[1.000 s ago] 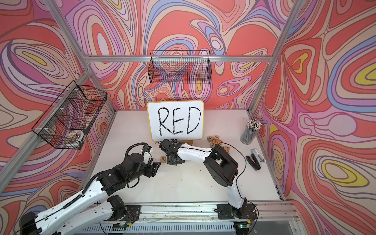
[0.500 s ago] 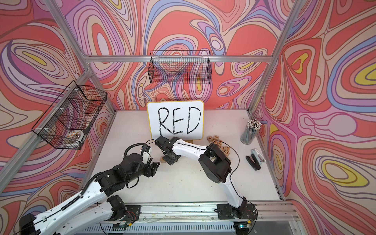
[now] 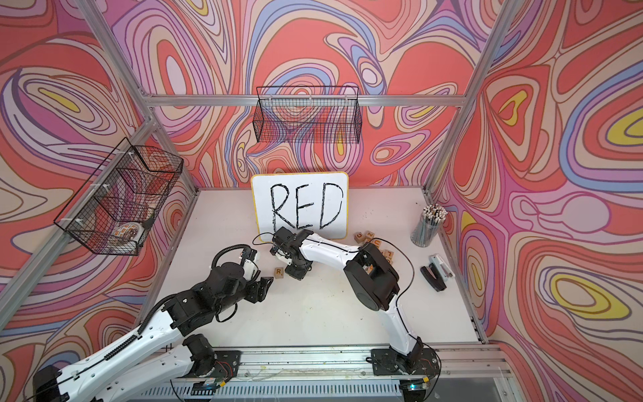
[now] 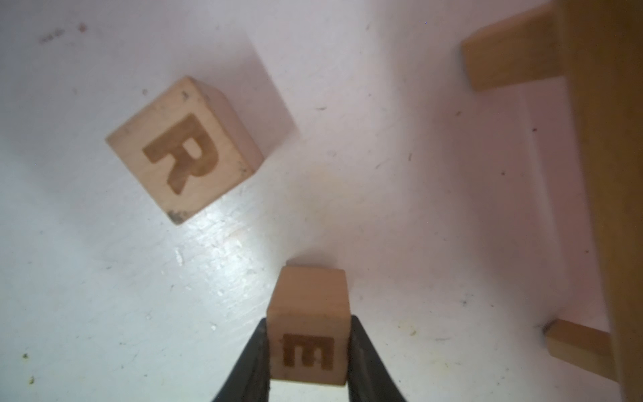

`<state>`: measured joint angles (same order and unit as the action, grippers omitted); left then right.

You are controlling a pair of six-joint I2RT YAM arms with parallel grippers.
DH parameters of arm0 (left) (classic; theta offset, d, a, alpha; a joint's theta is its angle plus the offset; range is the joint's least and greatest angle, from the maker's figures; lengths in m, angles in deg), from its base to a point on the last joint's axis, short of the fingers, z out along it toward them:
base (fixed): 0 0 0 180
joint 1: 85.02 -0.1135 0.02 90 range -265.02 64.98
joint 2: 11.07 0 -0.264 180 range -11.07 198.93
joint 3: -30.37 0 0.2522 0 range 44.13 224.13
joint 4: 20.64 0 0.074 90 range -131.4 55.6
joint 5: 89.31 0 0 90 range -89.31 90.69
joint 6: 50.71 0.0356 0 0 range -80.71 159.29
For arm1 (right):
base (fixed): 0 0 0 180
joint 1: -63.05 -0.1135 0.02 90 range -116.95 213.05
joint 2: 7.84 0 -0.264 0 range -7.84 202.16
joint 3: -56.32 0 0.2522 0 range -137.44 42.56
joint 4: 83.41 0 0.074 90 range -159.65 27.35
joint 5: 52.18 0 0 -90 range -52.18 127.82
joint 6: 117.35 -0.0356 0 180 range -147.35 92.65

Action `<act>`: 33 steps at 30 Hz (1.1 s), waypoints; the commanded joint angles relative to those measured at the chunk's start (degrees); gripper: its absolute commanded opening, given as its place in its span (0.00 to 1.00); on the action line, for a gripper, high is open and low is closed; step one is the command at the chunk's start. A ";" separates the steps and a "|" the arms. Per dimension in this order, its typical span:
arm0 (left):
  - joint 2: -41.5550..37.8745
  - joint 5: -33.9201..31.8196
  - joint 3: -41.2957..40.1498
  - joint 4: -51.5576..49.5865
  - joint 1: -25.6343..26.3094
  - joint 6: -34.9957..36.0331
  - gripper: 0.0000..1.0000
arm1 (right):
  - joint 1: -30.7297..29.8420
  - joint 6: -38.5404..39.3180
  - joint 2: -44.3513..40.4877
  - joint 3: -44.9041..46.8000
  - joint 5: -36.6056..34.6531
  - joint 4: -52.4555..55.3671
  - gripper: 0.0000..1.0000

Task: Assemble the uppercase word "red" with letter blocks
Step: Place the letter block at the center of the board.

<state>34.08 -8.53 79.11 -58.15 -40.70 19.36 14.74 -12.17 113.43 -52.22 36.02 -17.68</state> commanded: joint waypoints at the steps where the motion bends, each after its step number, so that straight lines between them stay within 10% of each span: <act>1: -0.23 -1.35 0.32 -1.34 0.24 0.10 0.76 | 0.47 2.34 -2.73 0.90 2.12 -0.97 0.33; 22: 0.12 -1.82 1.41 -2.16 0.24 0.63 0.76 | 0.44 1.85 -4.96 4.64 2.77 -4.99 0.41; 33: -0.14 -1.77 1.23 -1.69 0.24 0.76 0.76 | 0.34 -10.82 -18.32 10.89 2.54 -12.76 0.41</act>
<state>34.12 -9.47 79.11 -58.70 -40.70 19.63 15.35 -16.02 98.63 -43.06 39.67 -26.82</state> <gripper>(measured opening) 0.761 0.408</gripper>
